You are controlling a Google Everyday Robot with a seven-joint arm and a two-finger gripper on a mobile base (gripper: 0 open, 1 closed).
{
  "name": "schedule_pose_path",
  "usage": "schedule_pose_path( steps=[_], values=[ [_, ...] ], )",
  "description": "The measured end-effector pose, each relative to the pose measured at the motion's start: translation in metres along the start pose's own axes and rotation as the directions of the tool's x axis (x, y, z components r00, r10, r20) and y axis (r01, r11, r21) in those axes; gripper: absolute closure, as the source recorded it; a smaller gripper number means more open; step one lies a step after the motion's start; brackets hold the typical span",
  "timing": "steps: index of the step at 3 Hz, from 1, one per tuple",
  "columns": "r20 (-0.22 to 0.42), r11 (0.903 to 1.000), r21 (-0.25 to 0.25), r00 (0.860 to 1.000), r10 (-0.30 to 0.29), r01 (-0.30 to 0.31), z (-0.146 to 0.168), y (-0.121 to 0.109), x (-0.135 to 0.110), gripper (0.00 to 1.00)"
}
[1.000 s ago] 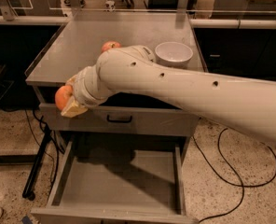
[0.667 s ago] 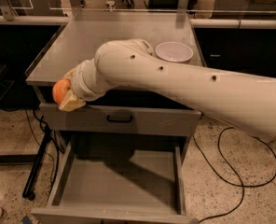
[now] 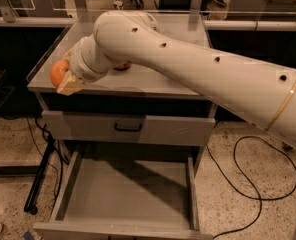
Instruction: Pick orange from middle drawer and place on counter
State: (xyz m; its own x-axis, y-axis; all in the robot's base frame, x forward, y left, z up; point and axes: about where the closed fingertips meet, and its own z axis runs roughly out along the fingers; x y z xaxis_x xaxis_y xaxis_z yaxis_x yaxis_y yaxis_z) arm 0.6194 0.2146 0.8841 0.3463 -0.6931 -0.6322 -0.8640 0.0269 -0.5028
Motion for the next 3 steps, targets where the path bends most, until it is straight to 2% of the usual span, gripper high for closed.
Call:
schedule_pose_path(
  steps=[3],
  values=[
    [-0.050,0.9962,-0.086,0.999,0.010,-0.014,0.022,-0.044,0.021,1.00]
  ],
)
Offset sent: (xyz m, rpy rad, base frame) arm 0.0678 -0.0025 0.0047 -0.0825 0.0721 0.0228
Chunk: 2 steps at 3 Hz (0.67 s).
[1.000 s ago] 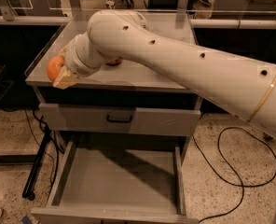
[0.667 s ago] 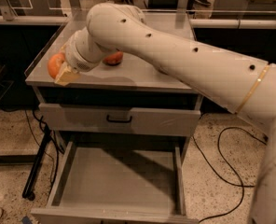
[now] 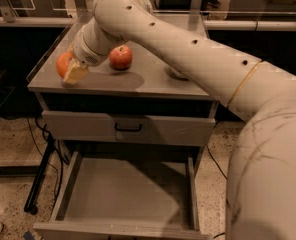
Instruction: Pick orange from middle drawer and place on counter
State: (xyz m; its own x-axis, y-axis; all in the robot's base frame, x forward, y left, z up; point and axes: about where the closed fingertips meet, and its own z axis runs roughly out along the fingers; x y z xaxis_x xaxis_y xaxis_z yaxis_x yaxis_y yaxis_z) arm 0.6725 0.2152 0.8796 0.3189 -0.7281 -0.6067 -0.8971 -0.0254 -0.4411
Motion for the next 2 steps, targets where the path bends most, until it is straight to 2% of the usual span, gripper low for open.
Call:
schedule_pose_path(
  steps=[2],
  values=[
    [-0.030,0.9975,-0.070,1.000,0.008,-0.010,0.021,-0.008,0.014,1.00]
  ],
)
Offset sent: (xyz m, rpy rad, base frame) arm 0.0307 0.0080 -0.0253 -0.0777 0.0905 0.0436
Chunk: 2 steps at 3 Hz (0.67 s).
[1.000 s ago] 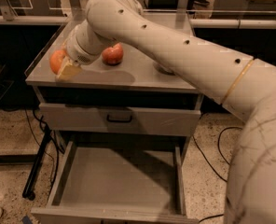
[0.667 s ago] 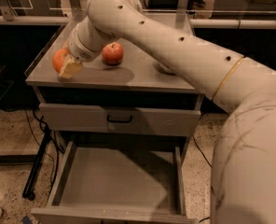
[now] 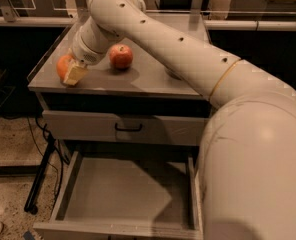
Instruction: Pick orange from middle drawer and place on counter
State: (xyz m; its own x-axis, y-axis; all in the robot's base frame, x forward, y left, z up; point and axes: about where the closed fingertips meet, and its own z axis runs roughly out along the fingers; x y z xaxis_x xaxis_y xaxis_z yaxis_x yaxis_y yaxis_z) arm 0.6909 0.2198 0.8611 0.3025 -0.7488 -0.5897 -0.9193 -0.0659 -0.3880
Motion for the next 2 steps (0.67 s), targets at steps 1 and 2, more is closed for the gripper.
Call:
schedule_pose_path(
  steps=[1,2],
  values=[
    [-0.008,0.9994,-0.035,1.000,-0.003,0.003,0.0117,-0.0061,0.0011,1.00],
    [-0.014,0.9985,-0.055,1.000,-0.006,0.005,0.0176,-0.0121,0.0013,1.00]
  ],
)
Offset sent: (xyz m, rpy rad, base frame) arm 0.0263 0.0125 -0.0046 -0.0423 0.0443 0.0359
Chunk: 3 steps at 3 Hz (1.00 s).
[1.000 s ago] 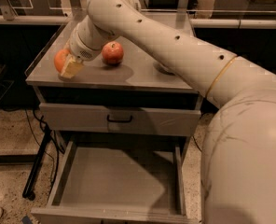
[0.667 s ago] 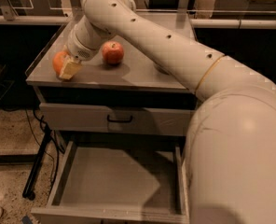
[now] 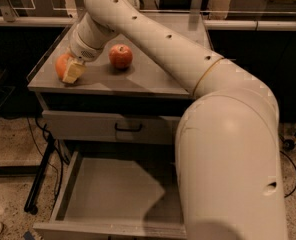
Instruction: Pick orange from middle drawer and place on counter
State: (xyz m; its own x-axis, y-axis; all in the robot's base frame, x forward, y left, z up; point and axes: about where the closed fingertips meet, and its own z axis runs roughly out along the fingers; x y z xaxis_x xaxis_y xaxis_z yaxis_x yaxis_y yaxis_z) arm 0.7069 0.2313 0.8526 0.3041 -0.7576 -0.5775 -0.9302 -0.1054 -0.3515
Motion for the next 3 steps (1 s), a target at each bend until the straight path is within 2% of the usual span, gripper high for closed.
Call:
schedule_pose_path(
  steps=[1,3],
  values=[
    [-0.010,0.9999,-0.016,1.000,-0.001,0.001,0.0055,-0.0054,0.0007,1.00],
    [-0.010,0.9999,-0.016,1.000,-0.001,0.001,0.0055,-0.0054,0.0007,0.56]
  ],
)
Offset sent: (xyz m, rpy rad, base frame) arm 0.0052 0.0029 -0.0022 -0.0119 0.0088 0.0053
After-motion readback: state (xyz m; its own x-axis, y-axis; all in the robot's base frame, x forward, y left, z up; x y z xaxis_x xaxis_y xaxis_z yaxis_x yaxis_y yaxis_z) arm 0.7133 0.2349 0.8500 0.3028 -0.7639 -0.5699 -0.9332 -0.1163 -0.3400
